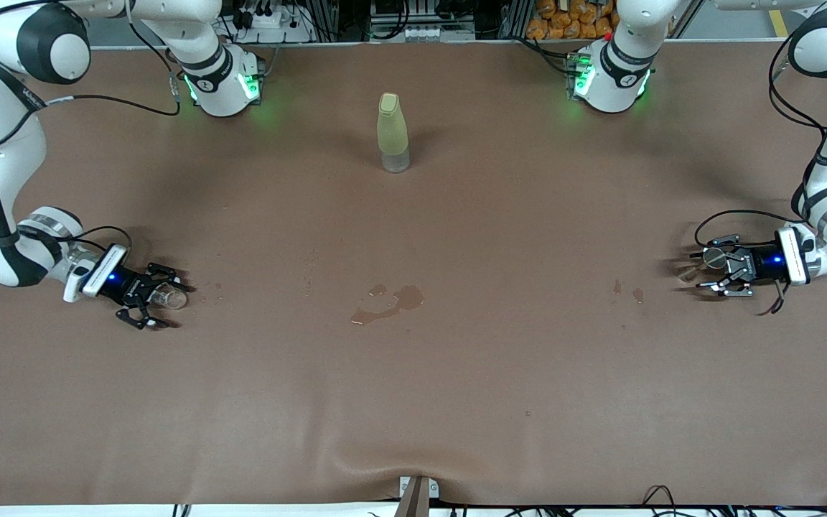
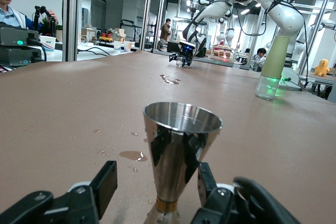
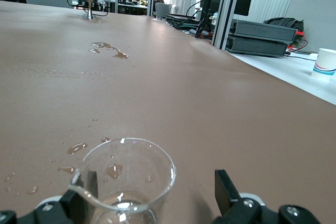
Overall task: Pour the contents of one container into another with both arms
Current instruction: 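Close the left gripper on the jigger while the right gripper grasps the beaker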
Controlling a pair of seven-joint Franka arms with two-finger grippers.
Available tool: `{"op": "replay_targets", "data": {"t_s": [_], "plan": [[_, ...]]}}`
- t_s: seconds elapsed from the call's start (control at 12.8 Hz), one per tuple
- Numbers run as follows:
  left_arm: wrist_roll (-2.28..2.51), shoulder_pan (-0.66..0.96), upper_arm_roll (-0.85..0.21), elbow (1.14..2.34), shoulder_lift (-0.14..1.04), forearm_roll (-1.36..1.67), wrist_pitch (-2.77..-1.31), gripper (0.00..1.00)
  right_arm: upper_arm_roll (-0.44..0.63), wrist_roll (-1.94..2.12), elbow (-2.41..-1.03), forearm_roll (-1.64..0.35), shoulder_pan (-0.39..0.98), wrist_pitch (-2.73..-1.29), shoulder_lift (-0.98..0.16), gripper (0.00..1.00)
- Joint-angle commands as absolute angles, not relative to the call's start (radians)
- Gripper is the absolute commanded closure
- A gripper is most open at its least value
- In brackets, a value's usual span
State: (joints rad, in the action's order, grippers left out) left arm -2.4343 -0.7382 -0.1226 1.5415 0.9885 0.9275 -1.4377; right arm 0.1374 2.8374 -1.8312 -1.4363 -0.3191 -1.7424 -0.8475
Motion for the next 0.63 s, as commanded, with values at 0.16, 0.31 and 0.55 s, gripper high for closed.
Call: {"op": "replay_targets", "data": {"t_s": [0.16,0.31,0.55], "plan": [[-2.453,-0.75,-0.114,1.522,1.005,0.946,-1.417,0.46,0.141,3.152,-1.844,-1.502,-0.308,-1.726,-0.879,0.0],[-2.453,-0.75,-0.114,1.522,1.002,0.951,-1.417,0.46,0.141,3.152,-1.844,-1.508,-0.302,-1.726,-0.879,0.0],[-2.456,-0.747,-0.118,1.525,1.002,0.951,-1.417,0.45,0.141,3.152,-1.844,-1.509,-0.302,-1.726,-0.879,0.0]]}}
